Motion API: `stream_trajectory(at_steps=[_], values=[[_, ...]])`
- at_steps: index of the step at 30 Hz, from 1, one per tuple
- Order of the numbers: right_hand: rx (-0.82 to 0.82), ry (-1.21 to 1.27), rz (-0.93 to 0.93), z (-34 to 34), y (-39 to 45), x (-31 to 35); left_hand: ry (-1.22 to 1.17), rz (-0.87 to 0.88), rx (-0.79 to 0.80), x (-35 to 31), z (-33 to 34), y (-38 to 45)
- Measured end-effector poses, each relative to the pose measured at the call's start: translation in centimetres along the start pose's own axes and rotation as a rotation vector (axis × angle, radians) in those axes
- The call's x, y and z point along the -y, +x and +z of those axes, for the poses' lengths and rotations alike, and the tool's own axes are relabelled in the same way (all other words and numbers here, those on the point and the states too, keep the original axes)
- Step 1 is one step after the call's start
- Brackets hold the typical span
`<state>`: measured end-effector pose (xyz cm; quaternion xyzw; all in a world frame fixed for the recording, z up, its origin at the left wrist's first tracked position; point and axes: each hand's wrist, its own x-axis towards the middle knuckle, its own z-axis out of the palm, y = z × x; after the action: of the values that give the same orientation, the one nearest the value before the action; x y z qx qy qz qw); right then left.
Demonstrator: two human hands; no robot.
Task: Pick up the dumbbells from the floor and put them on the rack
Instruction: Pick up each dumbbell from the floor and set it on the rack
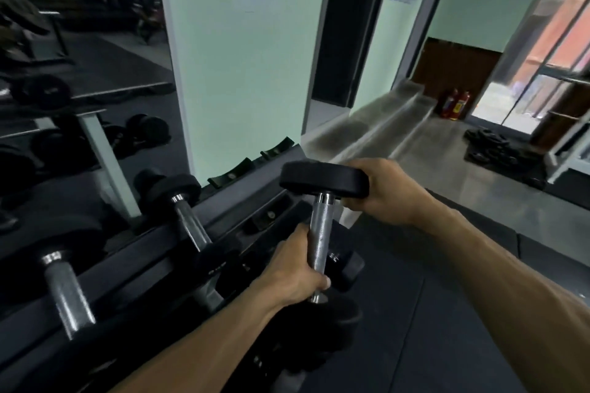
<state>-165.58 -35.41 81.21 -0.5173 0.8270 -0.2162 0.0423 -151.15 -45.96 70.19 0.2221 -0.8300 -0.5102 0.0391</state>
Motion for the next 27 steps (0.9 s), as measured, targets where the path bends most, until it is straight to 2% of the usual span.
stream_trajectory(at_steps=[6, 12, 16, 20, 27], values=[[0.119, -0.014, -0.154, 2.5, 13.6, -3.8, -0.074, -0.115, -0.171, 1.9, -2.8, 9.6], [0.326, -0.044, -0.382, 8.3, 29.0, -7.4, -0.168, -0.322, -0.343, 5.5, -4.6, 19.7], [0.449, -0.008, -0.417, 13.4, 36.6, -9.2, -0.234, -0.444, -0.434, 8.3, -5.8, 25.0], [0.518, 0.099, -0.391, 17.8, 40.8, -10.9, -0.292, -0.544, -0.497, 10.1, -5.9, 28.0], [0.569, 0.235, -0.348, 18.3, 41.0, -12.3, -0.28, -0.59, -0.504, 9.7, -5.7, 28.2]])
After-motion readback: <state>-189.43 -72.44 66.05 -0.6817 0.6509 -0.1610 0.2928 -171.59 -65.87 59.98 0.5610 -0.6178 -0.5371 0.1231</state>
